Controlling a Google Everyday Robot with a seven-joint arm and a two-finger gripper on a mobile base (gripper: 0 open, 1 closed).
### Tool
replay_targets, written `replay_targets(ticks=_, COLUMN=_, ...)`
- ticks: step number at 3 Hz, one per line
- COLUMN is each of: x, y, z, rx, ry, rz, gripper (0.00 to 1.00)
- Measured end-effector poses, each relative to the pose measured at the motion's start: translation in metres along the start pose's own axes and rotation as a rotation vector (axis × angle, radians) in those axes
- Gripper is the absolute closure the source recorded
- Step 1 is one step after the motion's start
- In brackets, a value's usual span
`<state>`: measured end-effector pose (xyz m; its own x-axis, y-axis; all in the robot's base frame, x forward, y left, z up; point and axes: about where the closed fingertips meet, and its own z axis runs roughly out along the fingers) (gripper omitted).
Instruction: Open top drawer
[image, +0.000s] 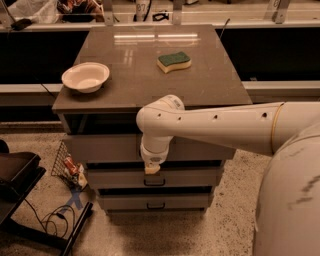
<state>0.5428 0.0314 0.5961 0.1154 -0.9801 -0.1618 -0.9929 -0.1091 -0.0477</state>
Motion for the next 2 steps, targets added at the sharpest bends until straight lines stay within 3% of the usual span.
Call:
replay_targets(ticks=1, x=-0.0001, y=0.0000, z=0.0002, rx=0.000, ry=0.000, rz=0.000, gripper=0.95)
replay_targets(ticks=2, x=0.0003, y=0.0021, z=-0.0006, rx=0.001, ry=0.002, rz=0.002, gripper=1.00)
